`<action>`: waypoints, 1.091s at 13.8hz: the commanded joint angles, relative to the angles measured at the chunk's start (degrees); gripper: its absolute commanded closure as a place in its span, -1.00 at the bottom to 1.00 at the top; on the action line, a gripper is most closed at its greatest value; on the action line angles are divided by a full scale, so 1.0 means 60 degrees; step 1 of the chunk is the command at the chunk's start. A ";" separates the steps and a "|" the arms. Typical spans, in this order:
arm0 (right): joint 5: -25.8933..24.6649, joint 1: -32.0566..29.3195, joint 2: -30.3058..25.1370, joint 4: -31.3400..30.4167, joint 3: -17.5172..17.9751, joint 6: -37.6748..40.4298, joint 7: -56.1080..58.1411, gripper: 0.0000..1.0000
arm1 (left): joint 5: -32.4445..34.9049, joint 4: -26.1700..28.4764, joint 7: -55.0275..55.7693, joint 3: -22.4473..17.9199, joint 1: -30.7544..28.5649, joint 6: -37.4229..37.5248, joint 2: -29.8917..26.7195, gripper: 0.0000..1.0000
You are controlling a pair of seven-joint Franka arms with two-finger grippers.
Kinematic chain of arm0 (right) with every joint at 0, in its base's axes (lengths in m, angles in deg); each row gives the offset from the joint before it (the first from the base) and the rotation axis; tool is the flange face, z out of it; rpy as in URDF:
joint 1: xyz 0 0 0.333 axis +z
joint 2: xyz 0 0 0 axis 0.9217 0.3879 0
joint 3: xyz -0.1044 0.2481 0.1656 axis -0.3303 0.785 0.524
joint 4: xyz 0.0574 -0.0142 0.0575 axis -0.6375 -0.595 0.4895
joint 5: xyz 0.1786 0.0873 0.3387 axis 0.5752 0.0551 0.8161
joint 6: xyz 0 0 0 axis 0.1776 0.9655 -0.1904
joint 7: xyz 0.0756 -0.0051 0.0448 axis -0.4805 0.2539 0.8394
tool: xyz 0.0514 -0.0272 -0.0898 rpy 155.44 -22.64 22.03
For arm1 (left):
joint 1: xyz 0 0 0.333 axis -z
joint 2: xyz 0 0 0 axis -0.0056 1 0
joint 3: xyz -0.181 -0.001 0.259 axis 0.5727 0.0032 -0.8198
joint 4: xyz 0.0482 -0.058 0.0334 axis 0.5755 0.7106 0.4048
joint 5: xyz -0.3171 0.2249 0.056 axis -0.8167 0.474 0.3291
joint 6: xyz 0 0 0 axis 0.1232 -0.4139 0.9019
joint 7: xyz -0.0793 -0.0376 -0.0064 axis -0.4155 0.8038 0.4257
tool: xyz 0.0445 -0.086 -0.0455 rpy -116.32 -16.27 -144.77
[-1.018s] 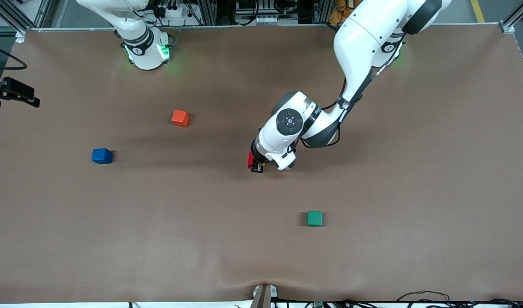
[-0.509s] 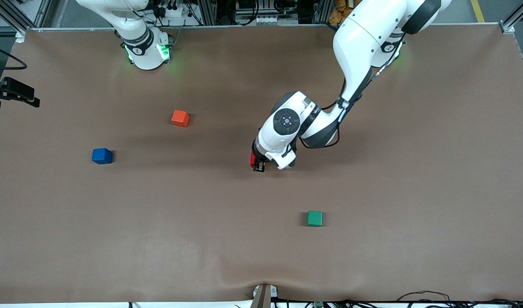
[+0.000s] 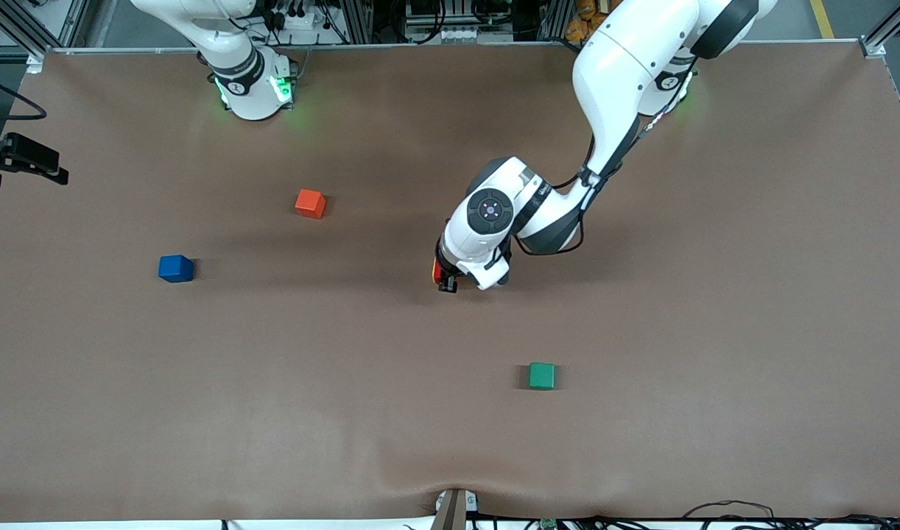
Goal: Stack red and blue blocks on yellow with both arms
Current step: 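Lower the red cube onto the yellow cube with the left gripper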
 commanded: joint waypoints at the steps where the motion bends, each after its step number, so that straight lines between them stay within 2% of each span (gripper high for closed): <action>1: -0.0056 -0.0134 0.0088 0.0193 0.0094 0.0124 -0.0049 -1.00 | 0.0171 -0.0014 0.0216 -0.0015 0.0089 0.0219 -0.0162 1.00; 8: -0.0056 -0.0134 0.0103 0.0178 0.0094 0.0109 -0.0049 -1.00 | 0.0156 0.0074 0.0215 0.0014 0.0103 0.0219 -0.0132 1.00; 9: -0.0056 -0.0163 0.0190 0.0178 0.0080 0.0138 -0.0063 -1.00 | 0.0069 0.0074 0.0274 0.0015 0.0074 0.0219 -0.0132 0.54; 10: -0.0056 -0.0207 0.0220 0.0178 0.0094 0.0124 -0.0049 -1.00 | 0.0054 0.0074 0.0303 0.0015 0.0103 0.0234 -0.0118 -0.91; 11: -0.0056 -0.0221 0.0235 0.0193 0.0094 0.0138 -0.0049 -1.00 | 0.0039 0.0045 0.0304 0.0000 0.0205 0.0219 -0.0103 -1.00; 15: -0.0056 -0.0236 0.0235 0.0193 0.0094 0.0124 -0.0049 -1.00 | 0.0082 0.0015 0.0289 0.0000 0.0118 0.0234 -0.0292 -1.00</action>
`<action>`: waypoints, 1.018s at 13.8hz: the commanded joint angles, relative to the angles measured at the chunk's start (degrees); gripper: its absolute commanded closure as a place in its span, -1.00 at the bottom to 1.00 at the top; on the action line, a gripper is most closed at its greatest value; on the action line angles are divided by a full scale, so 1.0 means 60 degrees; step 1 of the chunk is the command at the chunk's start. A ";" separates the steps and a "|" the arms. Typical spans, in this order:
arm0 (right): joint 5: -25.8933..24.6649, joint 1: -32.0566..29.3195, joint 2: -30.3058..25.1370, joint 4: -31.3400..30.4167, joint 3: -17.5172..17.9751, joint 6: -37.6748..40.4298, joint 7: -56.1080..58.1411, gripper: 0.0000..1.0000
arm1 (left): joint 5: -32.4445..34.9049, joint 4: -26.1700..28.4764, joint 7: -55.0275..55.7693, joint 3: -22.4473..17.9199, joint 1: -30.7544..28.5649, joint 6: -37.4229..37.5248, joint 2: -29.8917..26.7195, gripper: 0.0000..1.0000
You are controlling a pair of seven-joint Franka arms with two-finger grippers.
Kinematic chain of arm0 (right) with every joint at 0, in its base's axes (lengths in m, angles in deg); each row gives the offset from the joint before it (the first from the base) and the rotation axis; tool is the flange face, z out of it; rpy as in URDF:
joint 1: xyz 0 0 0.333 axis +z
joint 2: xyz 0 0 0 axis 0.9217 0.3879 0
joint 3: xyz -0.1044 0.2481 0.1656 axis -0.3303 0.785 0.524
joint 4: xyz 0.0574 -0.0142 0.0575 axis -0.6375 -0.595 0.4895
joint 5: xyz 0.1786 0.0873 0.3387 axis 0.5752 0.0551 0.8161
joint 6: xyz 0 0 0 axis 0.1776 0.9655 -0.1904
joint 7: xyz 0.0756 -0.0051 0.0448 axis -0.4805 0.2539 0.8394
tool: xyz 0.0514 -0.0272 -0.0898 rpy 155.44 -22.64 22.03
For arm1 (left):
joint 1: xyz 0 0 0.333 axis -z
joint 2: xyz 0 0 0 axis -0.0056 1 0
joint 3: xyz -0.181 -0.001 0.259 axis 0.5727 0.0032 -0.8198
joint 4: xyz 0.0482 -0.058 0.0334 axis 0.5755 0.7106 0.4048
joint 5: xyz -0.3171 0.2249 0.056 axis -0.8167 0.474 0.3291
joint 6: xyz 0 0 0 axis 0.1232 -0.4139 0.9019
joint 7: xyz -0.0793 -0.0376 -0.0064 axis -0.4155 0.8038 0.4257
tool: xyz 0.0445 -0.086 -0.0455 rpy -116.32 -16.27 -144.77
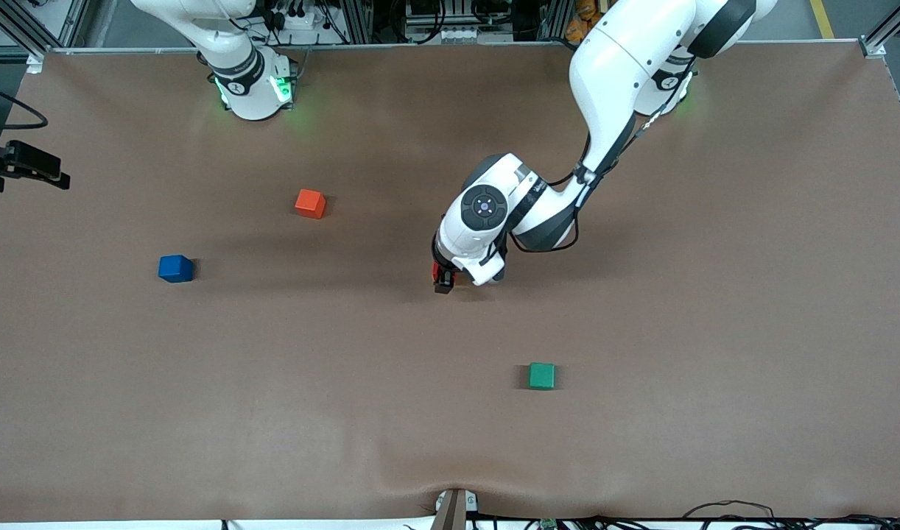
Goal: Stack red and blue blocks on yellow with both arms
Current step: 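Lower the red cube onto the yellow cube with the left gripper, then open the left gripper and withdraw while the right gripper reaches the blue cube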
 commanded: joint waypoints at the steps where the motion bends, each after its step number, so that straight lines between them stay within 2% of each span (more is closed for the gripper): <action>1: -0.0056 -0.0138 0.0062 0.0193 0.0099 0.0109 -0.0049 -1.00 | 0.0068 0.0047 0.0219 -0.0042 -0.0033 0.0186 -0.0403 -1.00; 7: -0.0086 -0.0153 0.0208 0.0193 0.0084 0.0095 -0.0020 -1.00 | 0.0156 0.0032 -0.0482 -0.0115 -0.0268 0.1501 -0.1618 -1.00; 14: -0.0115 -0.0152 0.1072 0.0223 0.0099 -0.0095 -0.0005 -1.00 | 0.0054 0.0047 -0.2603 -0.0057 -0.1570 0.2777 -0.3215 -1.00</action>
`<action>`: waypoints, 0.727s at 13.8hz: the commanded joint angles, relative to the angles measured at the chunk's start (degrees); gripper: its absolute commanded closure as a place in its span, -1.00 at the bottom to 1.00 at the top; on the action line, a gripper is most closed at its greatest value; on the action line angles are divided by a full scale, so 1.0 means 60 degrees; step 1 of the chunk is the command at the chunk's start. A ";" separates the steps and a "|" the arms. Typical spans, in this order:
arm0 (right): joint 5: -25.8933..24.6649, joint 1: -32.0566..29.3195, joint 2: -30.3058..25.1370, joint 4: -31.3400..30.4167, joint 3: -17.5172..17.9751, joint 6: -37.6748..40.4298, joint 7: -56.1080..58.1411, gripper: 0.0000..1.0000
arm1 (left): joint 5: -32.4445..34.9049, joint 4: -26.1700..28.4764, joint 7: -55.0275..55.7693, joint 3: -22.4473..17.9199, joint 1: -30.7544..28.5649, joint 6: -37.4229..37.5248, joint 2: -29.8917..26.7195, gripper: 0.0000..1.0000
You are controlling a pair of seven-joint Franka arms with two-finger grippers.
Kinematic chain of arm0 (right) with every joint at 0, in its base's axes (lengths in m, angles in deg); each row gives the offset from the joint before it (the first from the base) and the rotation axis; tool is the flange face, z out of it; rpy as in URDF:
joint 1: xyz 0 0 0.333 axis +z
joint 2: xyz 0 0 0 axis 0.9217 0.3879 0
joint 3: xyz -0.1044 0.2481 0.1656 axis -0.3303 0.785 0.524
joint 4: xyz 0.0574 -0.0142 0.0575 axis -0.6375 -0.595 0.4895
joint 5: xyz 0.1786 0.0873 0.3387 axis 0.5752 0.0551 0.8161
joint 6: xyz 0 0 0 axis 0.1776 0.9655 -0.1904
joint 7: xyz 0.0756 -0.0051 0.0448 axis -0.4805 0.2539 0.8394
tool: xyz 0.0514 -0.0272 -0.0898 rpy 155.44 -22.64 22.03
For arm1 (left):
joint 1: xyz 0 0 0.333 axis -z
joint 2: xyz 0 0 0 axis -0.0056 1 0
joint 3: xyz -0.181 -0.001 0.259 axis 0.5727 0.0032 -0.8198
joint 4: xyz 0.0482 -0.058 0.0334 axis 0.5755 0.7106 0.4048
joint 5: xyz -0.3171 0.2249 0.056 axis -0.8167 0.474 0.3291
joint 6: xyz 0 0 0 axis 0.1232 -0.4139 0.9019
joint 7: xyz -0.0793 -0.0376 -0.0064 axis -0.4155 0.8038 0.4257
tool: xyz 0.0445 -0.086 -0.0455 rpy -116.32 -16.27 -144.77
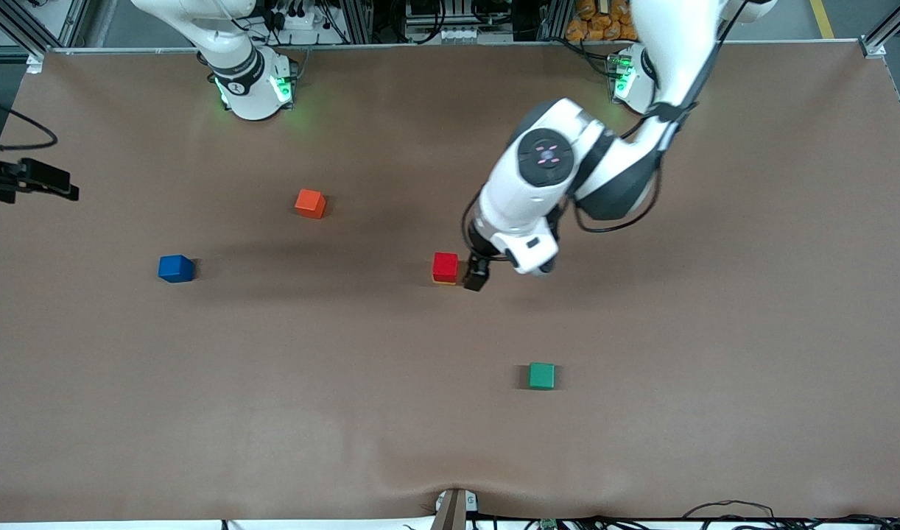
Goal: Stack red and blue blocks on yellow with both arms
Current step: 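Open the left gripper and withdraw while the right gripper reaches the blue cube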
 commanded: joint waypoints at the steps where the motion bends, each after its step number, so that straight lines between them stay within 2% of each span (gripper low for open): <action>1: -0.0127 -0.0135 0.0643 0.0227 0.0094 -0.0128 -0.0006 -1.00 | 0.0031 0.0212 -0.1368 0.0054 -0.0540 0.0598 -0.0661 -1.00; 4: -0.0215 -0.0266 0.1449 0.0242 0.0094 -0.0217 0.0009 -1.00 | 0.0031 0.0212 -0.3025 0.0054 -0.1257 0.1229 -0.1203 -1.00; 7: -0.0084 -0.0515 0.1744 0.0140 0.0094 -0.0875 0.0024 -1.00 | 0.0031 0.0242 -0.4810 0.0054 -0.2033 0.1989 -0.1731 -1.00; 10: -0.0069 -0.0603 0.2226 0.0140 0.0094 -0.0920 0.0009 -1.00 | 0.0045 0.0242 -0.6380 0.0054 -0.2809 0.2722 -0.2156 -1.00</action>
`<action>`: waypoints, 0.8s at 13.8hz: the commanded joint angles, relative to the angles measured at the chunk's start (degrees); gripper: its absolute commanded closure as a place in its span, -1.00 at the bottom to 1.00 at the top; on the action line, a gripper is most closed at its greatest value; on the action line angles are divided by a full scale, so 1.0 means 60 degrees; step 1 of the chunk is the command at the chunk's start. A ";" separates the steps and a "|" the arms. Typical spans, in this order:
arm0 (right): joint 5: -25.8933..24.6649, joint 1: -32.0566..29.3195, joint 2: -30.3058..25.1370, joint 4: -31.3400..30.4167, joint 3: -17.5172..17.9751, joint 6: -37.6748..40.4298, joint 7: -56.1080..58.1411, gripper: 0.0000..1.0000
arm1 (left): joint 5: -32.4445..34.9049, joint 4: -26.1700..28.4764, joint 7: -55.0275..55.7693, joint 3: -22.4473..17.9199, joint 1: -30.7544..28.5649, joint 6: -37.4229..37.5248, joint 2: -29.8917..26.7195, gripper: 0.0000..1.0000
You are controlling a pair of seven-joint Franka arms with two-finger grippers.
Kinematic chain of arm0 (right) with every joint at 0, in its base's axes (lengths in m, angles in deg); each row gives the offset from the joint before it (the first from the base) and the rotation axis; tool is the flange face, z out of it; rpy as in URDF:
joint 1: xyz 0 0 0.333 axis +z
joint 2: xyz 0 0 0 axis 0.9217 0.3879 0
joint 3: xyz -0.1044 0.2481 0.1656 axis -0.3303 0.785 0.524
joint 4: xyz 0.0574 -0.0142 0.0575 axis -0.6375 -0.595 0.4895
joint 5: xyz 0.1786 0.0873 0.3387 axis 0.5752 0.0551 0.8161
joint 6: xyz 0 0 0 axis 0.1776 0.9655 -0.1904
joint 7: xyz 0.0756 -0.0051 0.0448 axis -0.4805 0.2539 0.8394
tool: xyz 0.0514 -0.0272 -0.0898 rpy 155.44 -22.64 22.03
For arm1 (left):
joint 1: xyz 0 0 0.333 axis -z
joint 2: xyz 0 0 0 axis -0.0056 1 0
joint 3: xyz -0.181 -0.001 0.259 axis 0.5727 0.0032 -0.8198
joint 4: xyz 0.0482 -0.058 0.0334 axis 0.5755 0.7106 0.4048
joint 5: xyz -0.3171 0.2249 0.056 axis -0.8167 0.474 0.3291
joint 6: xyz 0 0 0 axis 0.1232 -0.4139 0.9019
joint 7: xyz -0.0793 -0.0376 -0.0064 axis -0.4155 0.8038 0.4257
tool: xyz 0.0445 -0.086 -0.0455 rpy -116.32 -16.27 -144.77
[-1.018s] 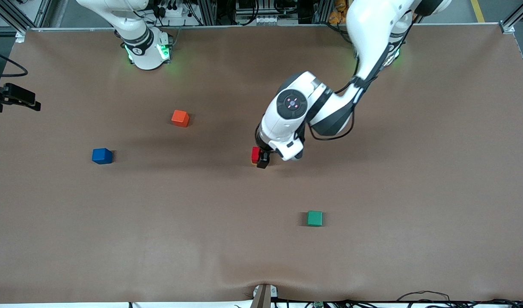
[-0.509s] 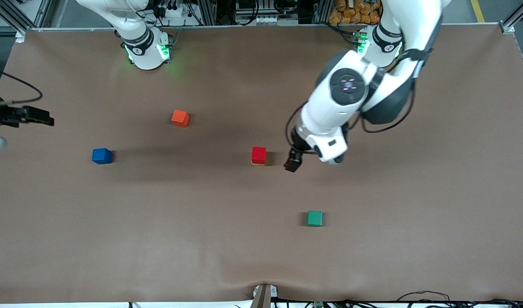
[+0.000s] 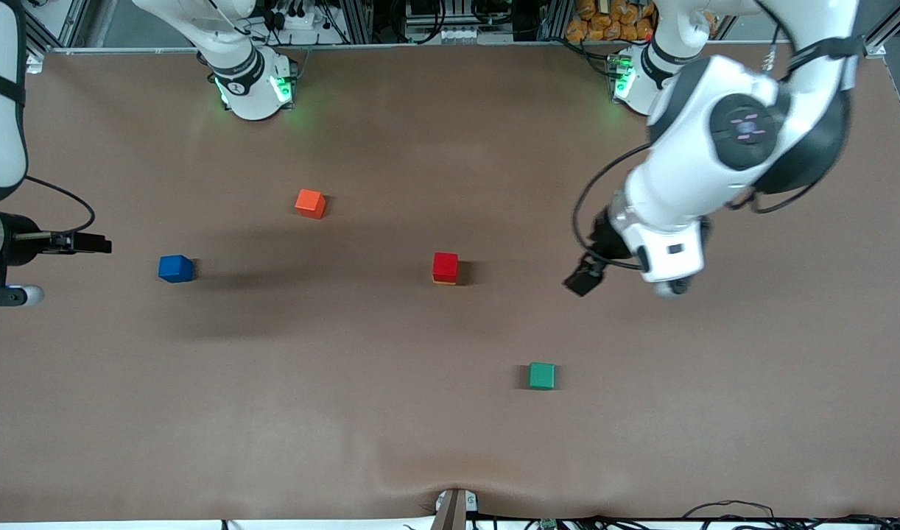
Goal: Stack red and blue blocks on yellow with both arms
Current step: 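Open the left gripper and withdraw while the right gripper reaches the blue cube, then lower the right gripper onto the blue cube and close it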
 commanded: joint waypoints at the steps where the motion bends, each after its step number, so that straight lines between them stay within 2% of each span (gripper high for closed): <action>1: -0.0022 -0.0185 0.0486 0.0138 0.0113 -0.0046 0.0021 -1.00 | 0.0045 0.0238 -0.1380 0.0067 -0.0711 0.0582 -0.0593 -1.00; 5: -0.0022 -0.0536 0.1103 -0.0343 0.0128 -0.0821 0.0064 -1.00 | 0.0016 0.0180 -0.2965 0.0111 -0.1737 0.1518 -0.1061 -1.00; 7: -0.0022 -0.0522 0.1103 -0.1060 0.0128 -0.1726 0.0094 -1.00 | 0.0132 0.0238 -0.3812 0.0009 -0.1856 0.2104 -0.1428 -1.00; 11: -0.0022 -0.0741 0.1132 -0.2409 0.0128 -0.3720 0.0782 -1.00 | 0.0162 0.0253 -0.6373 -0.0006 -0.2704 0.2721 -0.1809 -1.00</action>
